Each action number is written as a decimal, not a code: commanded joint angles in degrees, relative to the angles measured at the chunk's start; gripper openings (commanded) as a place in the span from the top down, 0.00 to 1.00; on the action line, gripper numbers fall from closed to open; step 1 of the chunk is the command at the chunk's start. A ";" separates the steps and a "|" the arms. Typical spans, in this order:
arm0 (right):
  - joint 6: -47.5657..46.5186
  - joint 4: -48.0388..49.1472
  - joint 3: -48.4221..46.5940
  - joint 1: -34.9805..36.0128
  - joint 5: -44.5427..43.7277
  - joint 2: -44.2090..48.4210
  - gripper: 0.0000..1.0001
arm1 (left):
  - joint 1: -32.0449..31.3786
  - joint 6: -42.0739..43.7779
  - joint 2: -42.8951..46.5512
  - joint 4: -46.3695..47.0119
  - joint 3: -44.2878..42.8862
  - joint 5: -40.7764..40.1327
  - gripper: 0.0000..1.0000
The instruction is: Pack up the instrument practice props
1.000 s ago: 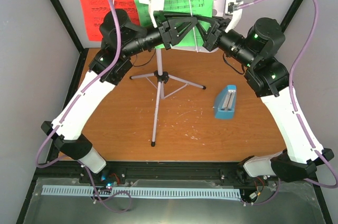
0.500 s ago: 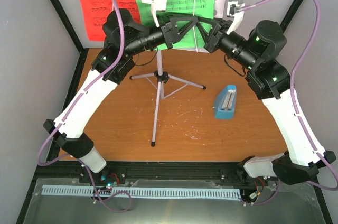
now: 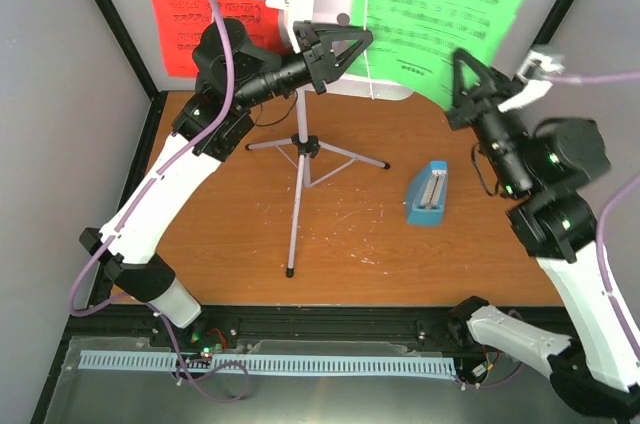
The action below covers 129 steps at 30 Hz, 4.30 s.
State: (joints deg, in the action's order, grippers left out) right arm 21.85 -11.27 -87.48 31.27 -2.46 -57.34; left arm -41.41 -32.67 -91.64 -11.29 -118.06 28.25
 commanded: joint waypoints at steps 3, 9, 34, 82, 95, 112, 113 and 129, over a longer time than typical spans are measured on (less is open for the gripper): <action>-1.33 7.81 10.36 0.37 -19.25 12.40 0.97 | -0.59 0.58 2.05 3.59 0.01 -1.45 1.00; -0.13 -0.14 14.88 0.37 -23.70 20.23 0.97 | -0.59 0.28 1.87 4.16 0.32 -0.99 0.75; 25.83 -22.12 51.37 0.33 23.65 23.50 0.97 | -0.60 2.12 31.31 17.64 62.75 6.34 0.21; 18.15 3.53 57.87 0.54 21.10 -8.50 0.95 | 11.53 -1.88 18.97 14.25 75.99 -5.71 0.72; 12.56 -10.26 53.26 0.55 10.35 0.80 0.30 | 11.54 -2.75 13.23 17.62 73.05 -6.01 1.00; 10.03 -8.24 48.17 0.50 11.17 13.86 0.03 | 11.61 -3.21 4.81 20.90 66.70 -4.39 0.34; 10.32 -7.05 47.84 0.55 11.80 14.38 0.02 | 11.69 -3.05 5.86 20.46 67.26 -5.77 0.19; 3.97 8.09 22.39 0.97 27.99 -2.66 0.07 | 33.41 -3.98 35.85 14.03 82.61 -3.68 0.01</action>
State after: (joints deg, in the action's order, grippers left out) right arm 27.88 -6.92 -57.82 31.57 18.59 -52.86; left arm -12.21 -36.95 -63.68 6.90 -33.93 23.59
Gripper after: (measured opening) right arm 0.947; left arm 0.995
